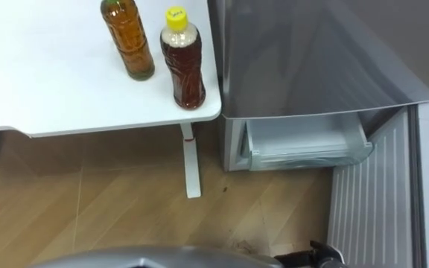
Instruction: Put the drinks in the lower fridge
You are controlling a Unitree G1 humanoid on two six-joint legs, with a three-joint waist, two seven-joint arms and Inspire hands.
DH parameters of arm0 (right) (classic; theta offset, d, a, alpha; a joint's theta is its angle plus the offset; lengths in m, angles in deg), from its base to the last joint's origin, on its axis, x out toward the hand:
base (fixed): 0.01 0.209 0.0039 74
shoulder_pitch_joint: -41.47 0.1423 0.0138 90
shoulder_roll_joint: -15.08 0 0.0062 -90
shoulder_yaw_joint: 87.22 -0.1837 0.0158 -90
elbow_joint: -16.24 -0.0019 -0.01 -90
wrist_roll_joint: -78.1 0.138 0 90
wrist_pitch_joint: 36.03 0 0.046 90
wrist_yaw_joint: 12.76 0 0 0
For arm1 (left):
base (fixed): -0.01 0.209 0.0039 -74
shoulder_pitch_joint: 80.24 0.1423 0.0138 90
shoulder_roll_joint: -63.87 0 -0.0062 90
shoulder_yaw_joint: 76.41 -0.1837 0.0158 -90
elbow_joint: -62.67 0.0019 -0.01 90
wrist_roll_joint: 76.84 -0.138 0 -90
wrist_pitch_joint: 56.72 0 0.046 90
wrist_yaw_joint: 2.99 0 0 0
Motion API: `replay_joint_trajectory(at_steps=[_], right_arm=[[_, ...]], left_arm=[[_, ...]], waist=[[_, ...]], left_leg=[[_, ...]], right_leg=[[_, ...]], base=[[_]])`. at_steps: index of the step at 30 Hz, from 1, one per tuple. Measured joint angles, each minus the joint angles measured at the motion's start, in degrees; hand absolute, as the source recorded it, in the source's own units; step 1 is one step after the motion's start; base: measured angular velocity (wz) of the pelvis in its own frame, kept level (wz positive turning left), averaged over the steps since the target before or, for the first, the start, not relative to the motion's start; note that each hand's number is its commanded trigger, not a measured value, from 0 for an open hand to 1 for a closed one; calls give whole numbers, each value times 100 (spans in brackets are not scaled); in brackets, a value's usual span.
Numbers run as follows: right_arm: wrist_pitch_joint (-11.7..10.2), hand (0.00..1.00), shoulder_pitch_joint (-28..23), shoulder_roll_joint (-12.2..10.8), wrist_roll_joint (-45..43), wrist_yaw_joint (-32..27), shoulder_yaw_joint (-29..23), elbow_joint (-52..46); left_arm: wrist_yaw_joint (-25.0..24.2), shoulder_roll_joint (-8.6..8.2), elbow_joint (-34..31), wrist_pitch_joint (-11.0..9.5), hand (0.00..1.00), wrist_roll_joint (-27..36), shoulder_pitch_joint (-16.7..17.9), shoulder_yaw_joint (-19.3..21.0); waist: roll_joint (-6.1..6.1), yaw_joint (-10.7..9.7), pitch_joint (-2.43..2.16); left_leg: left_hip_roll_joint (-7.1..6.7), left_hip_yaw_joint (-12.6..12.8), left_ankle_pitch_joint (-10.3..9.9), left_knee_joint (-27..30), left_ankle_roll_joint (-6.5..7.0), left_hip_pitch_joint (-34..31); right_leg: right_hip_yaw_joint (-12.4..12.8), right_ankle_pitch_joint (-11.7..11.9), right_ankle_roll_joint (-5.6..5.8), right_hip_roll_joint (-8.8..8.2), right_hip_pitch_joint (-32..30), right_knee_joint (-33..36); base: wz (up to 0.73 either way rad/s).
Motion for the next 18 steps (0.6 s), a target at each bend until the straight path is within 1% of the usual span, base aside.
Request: replay_joint_trajectory(at_steps=[4, 7, 11, 13, 14, 16, 18], right_arm=[[-3, 0, 5, 0, -3, -2, 77, 21], [-3, 0, 2, -11, -27, -4, 76, 35], [-20, 0, -7, -14, -34, -4, 78, 23], [-22, 0, -14, -15, -32, -6, 81, 4], [-34, 0, -18, -14, 15, -1, 81, 21], [-40, 0, -15, -21, 68, -2, 87, 34], [-75, 0, -9, -37, 72, -7, 86, 34]], left_arm=[[183, 0, 3, -89, 0, 129, 15, -5], [410, -3, -1, -157, 0, 139, 44, 2], [596, -24, -51, -242, 0, 36, 95, 28], [725, -21, -83, -262, 0, -74, 102, 7], [836, -20, -136, -286, 0, -27, 99, 20], [1056, -19, -153, -313, 0, 282, 79, 22], [1280, -26, -185, -442, 0, 644, 79, 32]], waist=[[-23, 52, 20], [-46, 78, 34], [-48, 85, 37], [-45, 77, 34], [-50, 51, 34], [-51, 70, 32], [-58, 72, 29]], left_leg=[[-5, -27, 0, 3, 0, 4], [-12, -86, 0, 5, 0, 15], [-13, -90, -2, 34, 1, -24], [-19, -139, -8, 104, 8, -103], [-36, -187, -5, 102, 9, -107], [-43, -188, -2, 98, 12, -99], [-77, -191, -2, 102, 12, -93]], right_leg=[[-15, 0, 0, 2, 39, 0], [-32, 0, 0, 5, 84, 0], [-40, -6, -8, -8, 75, -15], [-105, -6, -10, -4, 76, -79], [-116, -7, -10, -4, 52, -80], [-113, -6, -9, -1, 70, -74], [-117, -5, -8, -5, 83, -74]], base=[[1], [8], [2], [14], [14], [5], [0]])
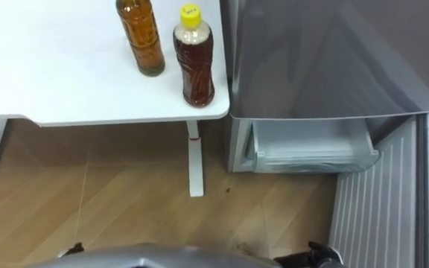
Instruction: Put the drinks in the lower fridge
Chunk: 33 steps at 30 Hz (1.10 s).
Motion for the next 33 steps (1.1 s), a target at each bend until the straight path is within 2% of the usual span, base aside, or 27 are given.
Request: replay_joint_trajectory(at_steps=[2, 4, 6, 7, 9, 10, 11, 13, 15, 17, 20, 24, 28, 30, 33], right_arm=[[-7, 0, 0, -3, 34, 3, -1, 12], [-27, 0, -2, -6, 35, 1, -1, 24], [-55, 0, -1, -5, 25, -18, -1, 44], [-58, 0, -4, -5, 23, -22, -1, 46], [-76, 0, -33, -5, 27, -35, 4, 48], [-95, 0, -39, -5, 23, -35, 4, 46], [-131, 0, -52, -5, -11, -34, -3, 25], [-176, 0, -74, -4, -121, -32, -14, -1], [-190, 0, -72, -3, -272, -32, -14, -25], [-240, 0, -82, 5, -313, -43, -11, -33], [-320, 0, -97, 18, -479, -39, -18, -33], [-385, 0, -127, 29, -480, -60, -16, -22], [-435, 0, -110, 43, -510, -73, -13, -22], [-483, 0, -111, 58, -562, -53, -20, -23], [-560, 0, -145, 61, -523, -3, -75, -18]], left_arm=[[140, -3, -39, -109, 0, 251, 0, 39], [265, -4, -79, -201, 0, 507, -4, 78], [431, -6, -168, -329, 0, 976, -23, 90], [457, -4, -168, -376, 0, 1090, -30, 99], [545, -5, -169, -528, 0, 1515, -28, 146], [545, -7, -183, -553, 0, 1600, -29, 180], [547, -5, -320, -559, 0, 1743, -28, 259], [551, -3, -735, -573, 0, 1925, -3, 424], [605, 3, -1145, -790, 0, 2206, 12, 520], [646, 1, -1418, -903, 0, 2457, 21, 514], [651, 2, -1705, -1039, 0, 2442, 44, 570], [843, 1, -2333, -1104, 0, 2455, 126, 577], [1105, -4, -2917, -1168, 0, 2450, 134, 572], [1220, 4, -3273, -1303, 0, 2443, 135, 577], [1327, 2, -3811, -1391, 0, 2444, 145, 621]], waist=[[-8, 2, 1], [9, -6, -24], [8, 12, -27], [24, 25, -24], [4, 38, 33], [22, 41, 27], [46, 30, 15], [21, 44, 21], [34, 134, 21], [49, 184, 5], [78, 221, -10], [127, 320, -22], [187, 316, -23], [210, 316, -37], [212, 310, -44]], left_leg=[[0, -2, 0, -10, 0, 0], [-3, -6, 0, -26, 0, -1], [-6, -5, 0, -51, 0, 7], [-7, -7, 0, -61, 0, 24], [0, -3, -2, -101, 0, 146], [4, -3, -4, -109, 0, 148], [9, -15, -6, -110, 3, 127], [9, -42, -8, -111, 6, 84], [13, -30, -7, -111, 7, 89], [13, -7, -7, -121, 8, 98], [6, -6, -7, -102, 11, 137], [14, -12, -7, -113, 11, 193], [14, -50, -7, -63, 11, 141], [8, -65, -3, -64, 13, 145], [-4, -78, 5, -70, 18, 158]], right_leg=[[-3, 0, 1, -1, -2, -1], [-24, 1, 1, -1, -3, 4], [-56, 1, 2, -3, 19, 24], [-52, 2, 2, -3, 32, 23], [-34, 2, 2, -7, 90, 18], [-27, 2, 2, -7, 91, 18], [-18, 1, 2, -10, 74, 12], [-14, 2, 3, -10, 27, 21], [-1, 2, 3, -6, 8, 65], [5, 2, 3, -7, 7, 93], [0, 8, 13, -14, 79, 89], [-15, 8, 13, -13, 84, 85], [-52, 8, 12, -9, 88, 92], [-66, 8, 12, -11, 99, 92], [-63, 8, 12, -12, 149, 88]], base=[[0], [0], [0], [0], [-2], [0], [0], [2], [-6], [-8], [-1], [0], [4], [0], [0]])
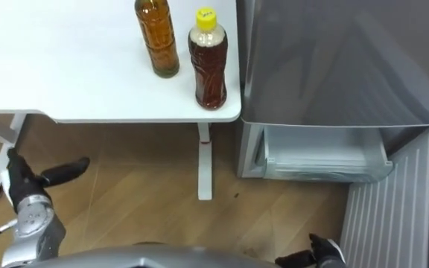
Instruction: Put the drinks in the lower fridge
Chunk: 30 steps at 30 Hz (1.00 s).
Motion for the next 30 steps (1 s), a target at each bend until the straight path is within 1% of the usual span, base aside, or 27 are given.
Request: replay_joint_trajectory(at_steps=[1, 2, 3, 4, 5, 7, 10, 11, 12, 13, 15, 17, 20, 22, 24, 25, 27, 30], right_arm=[[-2, 0, -6, 0, 14, 3, -1, 0], [-4, 0, -18, 1, 65, 6, -1, 0], [-11, 0, -29, 0, 94, 6, -1, -2], [-19, 0, -30, 0, 94, 7, -1, -3], [-25, 0, -30, 0, 93, 12, -2, 3], [-35, 0, -23, 0, 90, 16, -27, 13], [-67, 0, -32, -4, 25, 16, -149, 47], [-70, 0, -58, -1, 14, 12, -170, 46], [-71, 0, -71, 0, -22, 10, -195, 46], [-76, 0, -70, -1, -29, 12, -216, 50], [-113, 0, -67, -3, -28, 25, -286, 73], [-110, 0, -85, -6, -8, 25, -354, 74], [-104, 0, -94, -6, 2, 11, -385, 74], [-104, 0, -89, -4, 25, 12, -385, 68], [-103, 0, -88, -2, 28, 23, -381, 67], [-103, 0, -82, 2, 27, 29, -381, 70], [-112, 0, -36, 14, 27, 55, -381, 134], [-131, 0, 44, 83, 45, 151, -377, 261]], left_arm=[[42, 1, -114, -13, 0, 0, 0, 11], [140, 2, -337, -75, 0, 4, -7, 48], [244, 2, -586, -83, 0, 12, -8, 97], [300, 3, -733, -83, 0, 12, -10, 117], [395, 31, -970, -106, 0, 9, -36, 131], [475, 85, -1112, -197, 0, -6, -118, 167], [489, 97, -1401, -207, 0, -56, -184, 373], [582, 108, -1643, -208, 0, -57, -184, 399], [633, 117, -1906, -213, 0, -57, -185, 461], [674, 132, -2020, -220, 0, -57, -186, 490], [733, 221, -2385, -273, 0, -57, -186, 603], [778, 286, -2607, -278, 0, -68, -187, 623], [766, 287, -2798, -277, 0, -296, -187, 624], [719, 286, -3012, -269, 0, -294, -186, 606], [643, 287, -3489, -258, 0, -288, -181, 574], [624, 287, -3626, -258, 0, -288, -186, 571], [475, 289, -3988, -267, 0, -291, -246, 568], [192, 290, -4160, -274, 0, -298, -320, 550]], waist=[[-1, -2, 3], [12, 5, 10], [32, -5, 14], [26, -18, 15], [22, -39, 19], [33, -32, 18], [38, -51, 23], [57, -53, 46], [57, -54, 49], [62, -64, 50], [67, -132, 47], [75, -140, 46], [97, -148, 35], [101, -168, 32], [95, -178, 31], [97, -189, 33], [123, -228, 27], [160, -287, 59]], left_leg=[[-1, 0, 0, 0, 0, 4], [3, -3, 0, -11, 0, 29], [3, -13, -1, -13, 1, 38], [1, -25, -1, -13, 0, 37], [-1, -36, -1, -23, 0, 36], [0, -37, -1, -28, 0, 45], [-3, -37, 0, -31, 0, 89], [-2, -36, 0, -30, -1, 103], [0, -36, 0, -35, -1, 104], [0, -36, 0, -37, -1, 105], [-2, -38, 0, -69, 0, 105], [-3, -33, 0, -91, 0, 120], [-6, -24, 0, -112, 0, 125], [-5, -36, 0, -109, 0, 107], [-8, -55, 3, -84, 1, 120], [-8, -58, 4, -73, 2, 128], [-11, -63, 5, -67, 2, 156], [-12, -61, 5, -61, 3, 156]], right_leg=[[2, 0, 0, 1, 6, -2], [0, 0, 0, 1, 29, -4], [0, 0, 0, 1, 28, -5], [4, 0, 0, 1, 25, -6], [6, 0, 0, 1, 21, -8], [-5, 0, 0, 3, 27, -8], [-10, 0, 0, 6, 22, -9], [6, 0, 0, 7, 17, -10], [16, 0, 0, 8, 15, -10], [24, 0, 0, 8, 14, -11], [36, 0, 0, 8, 13, -10], [60, 0, 0, 8, 14, -10], [49, 0, 0, 8, 27, -9], [45, 0, 0, 9, 32, -9], [55, 0, 0, 7, 28, -12], [59, 0, 0, 6, 24, -13], [55, 0, 0, 3, 40, -13], [58, 0, 0, 2, 36, -14]], base=[[0], [0], [0], [4], [0], [0], [0], [0], [-3], [0], [0], [-2], [-1], [0], [3], [0], [0], [-3]])
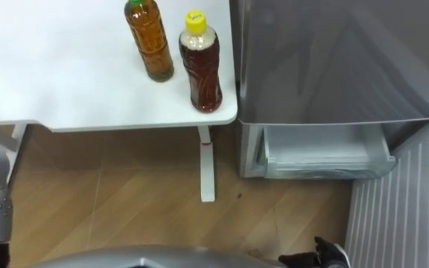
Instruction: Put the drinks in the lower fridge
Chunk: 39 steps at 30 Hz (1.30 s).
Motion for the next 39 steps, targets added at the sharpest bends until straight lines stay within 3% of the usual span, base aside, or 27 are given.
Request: replay_joint_trajectory(at_steps=[8, 15, 21, 27, 36, 37, 39], right_arm=[[-19, 0, 116, 4, -26, 40, 8, 105], [-23, 0, 160, 10, -2, 41, 23, 229], [-22, 0, 182, 13, -119, 58, 22, 228], [35, 0, 185, 25, -288, 106, 21, 248], [219, 0, 197, 61, -511, 111, -7, 377], [230, 0, 209, 66, -552, 106, -7, 427], [336, 0, 208, 68, -759, 100, -7, 491]], left_arm=[[-693, 2, -351, 11, 0, 28, -232, -500], [-1554, 4, -644, 39, 0, 156, -560, -835], [-2140, 4, -743, 147, 0, 155, -625, -912], [-2616, 6, -743, 375, 0, 149, -801, -1020], [-3141, 3, -731, 635, 0, 151, -798, -1120], [-3176, 1, -720, 641, 0, 153, -785, -1121], [-3336, -4, -712, 751, 0, 152, -671, -1121]], waist=[[-58, -172, 53], [-39, -217, 9], [-56, -318, -1], [-87, -354, 16], [-67, -424, 3], [-93, -430, 19], [-64, -462, 0]], left_leg=[[4, 5, 8, -48, -6, -20], [6, 21, 13, -34, -8, -21], [3, 19, 14, -56, -9, 24], [3, -7, 13, -55, -8, 62], [7, -6, 13, -58, -7, 93], [7, -6, 13, -60, -7, 91], [7, 0, 14, -60, -6, 93]], right_leg=[[16, -1, 0, 8, -19, -17], [42, 0, 0, 9, -33, -55], [174, 0, 0, 12, -27, -58], [182, 0, 0, 15, -5, -49], [227, 0, -1, 23, -3, 10], [218, 0, -1, 22, -3, 15], [221, 0, -1, 21, -3, 20]], base=[[-1], [-1], [-6], [-4], [-2], [0], [0]])
